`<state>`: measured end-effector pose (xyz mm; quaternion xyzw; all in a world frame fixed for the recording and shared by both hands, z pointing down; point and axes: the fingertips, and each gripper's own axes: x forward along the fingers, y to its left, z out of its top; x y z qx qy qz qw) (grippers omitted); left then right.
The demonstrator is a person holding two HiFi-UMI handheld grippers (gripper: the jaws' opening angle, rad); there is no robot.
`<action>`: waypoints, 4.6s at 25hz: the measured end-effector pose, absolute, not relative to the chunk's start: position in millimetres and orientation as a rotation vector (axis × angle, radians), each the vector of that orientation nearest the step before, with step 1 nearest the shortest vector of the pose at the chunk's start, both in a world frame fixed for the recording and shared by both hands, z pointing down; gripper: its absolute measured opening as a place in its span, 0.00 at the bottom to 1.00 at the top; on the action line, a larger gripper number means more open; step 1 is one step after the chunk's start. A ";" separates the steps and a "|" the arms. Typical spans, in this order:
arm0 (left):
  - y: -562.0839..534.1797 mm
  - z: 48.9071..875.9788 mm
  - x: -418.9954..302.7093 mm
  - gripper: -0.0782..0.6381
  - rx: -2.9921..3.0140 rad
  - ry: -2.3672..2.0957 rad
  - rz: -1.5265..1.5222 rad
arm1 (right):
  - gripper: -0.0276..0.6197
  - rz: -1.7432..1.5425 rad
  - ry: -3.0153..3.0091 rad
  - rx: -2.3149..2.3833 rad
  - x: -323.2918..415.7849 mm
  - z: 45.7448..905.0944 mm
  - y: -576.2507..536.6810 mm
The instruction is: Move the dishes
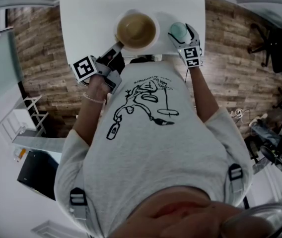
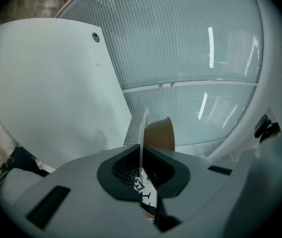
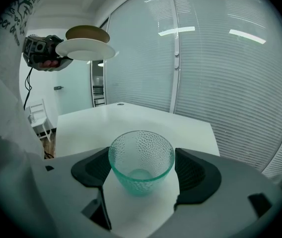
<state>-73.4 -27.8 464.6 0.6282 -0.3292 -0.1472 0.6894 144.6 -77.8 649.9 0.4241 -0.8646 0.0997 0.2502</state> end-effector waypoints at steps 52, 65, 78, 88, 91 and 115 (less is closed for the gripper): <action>-26.3 472.2 -71.2 0.12 1.483 -0.682 -0.304 | 0.26 0.505 -2.419 0.655 39.3 415.8 -70.6; -21.5 469.8 -66.1 0.12 1.478 -0.645 -0.287 | 0.25 0.510 -2.291 0.570 17.9 429.9 -73.9; -9.8 471.9 -59.2 0.12 1.490 -0.647 -0.231 | 0.12 0.488 -2.213 0.590 19.5 441.4 -73.4; -4.9 472.2 -59.2 0.12 1.465 -0.664 -0.254 | 0.11 0.532 -2.254 0.609 23.7 433.6 -70.4; -3.7 474.0 -63.4 0.12 1.473 -0.676 -0.259 | 0.11 0.546 -2.267 0.632 27.4 433.7 -69.8; -4.8 486.3 -135.1 0.12 1.471 -0.813 -0.295 | 0.11 1.033 -2.319 0.891 49.5 468.7 -60.6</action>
